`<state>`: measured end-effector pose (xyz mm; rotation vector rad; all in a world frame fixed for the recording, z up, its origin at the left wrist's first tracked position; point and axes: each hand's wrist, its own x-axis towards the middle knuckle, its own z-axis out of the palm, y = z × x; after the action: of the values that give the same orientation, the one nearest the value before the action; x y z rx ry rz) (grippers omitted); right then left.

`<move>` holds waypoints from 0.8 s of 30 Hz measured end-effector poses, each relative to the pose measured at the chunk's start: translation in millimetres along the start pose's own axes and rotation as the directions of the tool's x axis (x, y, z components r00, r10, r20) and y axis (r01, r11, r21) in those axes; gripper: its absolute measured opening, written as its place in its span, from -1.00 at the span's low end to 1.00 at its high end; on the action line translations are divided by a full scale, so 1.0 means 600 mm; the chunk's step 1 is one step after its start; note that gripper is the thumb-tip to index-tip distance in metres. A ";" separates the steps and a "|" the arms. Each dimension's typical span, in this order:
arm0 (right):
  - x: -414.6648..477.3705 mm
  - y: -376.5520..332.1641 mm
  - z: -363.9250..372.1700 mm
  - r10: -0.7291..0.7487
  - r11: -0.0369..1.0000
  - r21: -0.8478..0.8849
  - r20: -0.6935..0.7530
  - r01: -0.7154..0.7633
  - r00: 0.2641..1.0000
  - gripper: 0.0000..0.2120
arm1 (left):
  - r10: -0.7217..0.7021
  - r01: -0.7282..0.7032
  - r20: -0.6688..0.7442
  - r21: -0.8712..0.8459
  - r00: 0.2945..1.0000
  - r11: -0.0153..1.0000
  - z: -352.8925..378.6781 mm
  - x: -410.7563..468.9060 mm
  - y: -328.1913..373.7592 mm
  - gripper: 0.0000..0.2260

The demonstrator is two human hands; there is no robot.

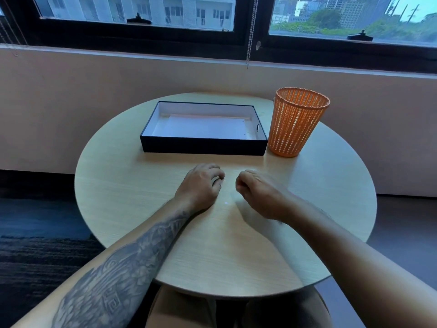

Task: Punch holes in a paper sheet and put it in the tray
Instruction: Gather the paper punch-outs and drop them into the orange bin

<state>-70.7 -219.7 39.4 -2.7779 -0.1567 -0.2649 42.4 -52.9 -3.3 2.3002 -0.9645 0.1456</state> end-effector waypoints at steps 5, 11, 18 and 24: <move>0.011 0.010 -0.048 0.034 0.995 0.095 -0.066 -0.027 0.997 -0.87 | -0.010 0.008 -0.026 -0.075 1.000 0.997 -0.010 0.030 0.013 -0.80; 0.048 0.066 -0.143 0.101 0.992 0.095 -0.206 -0.083 0.973 -0.89 | 0.091 -0.103 -0.090 -0.145 0.992 0.984 -0.055 0.148 0.094 -0.80; 0.104 0.125 -0.243 0.137 0.991 0.040 -0.313 -0.131 0.940 -0.86 | 0.210 -0.215 -0.111 -0.033 0.971 0.976 -0.070 0.269 0.169 -0.79; 0.147 0.173 -0.292 0.250 0.967 0.049 -0.349 -0.249 0.903 -0.91 | 0.291 -0.288 -0.066 0.048 0.955 0.956 -0.057 0.330 0.198 -0.66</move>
<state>1.5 -371.0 184.8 -2.6533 0.2866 -0.6854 110.9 -215.6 149.7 2.1589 -1.2667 0.3696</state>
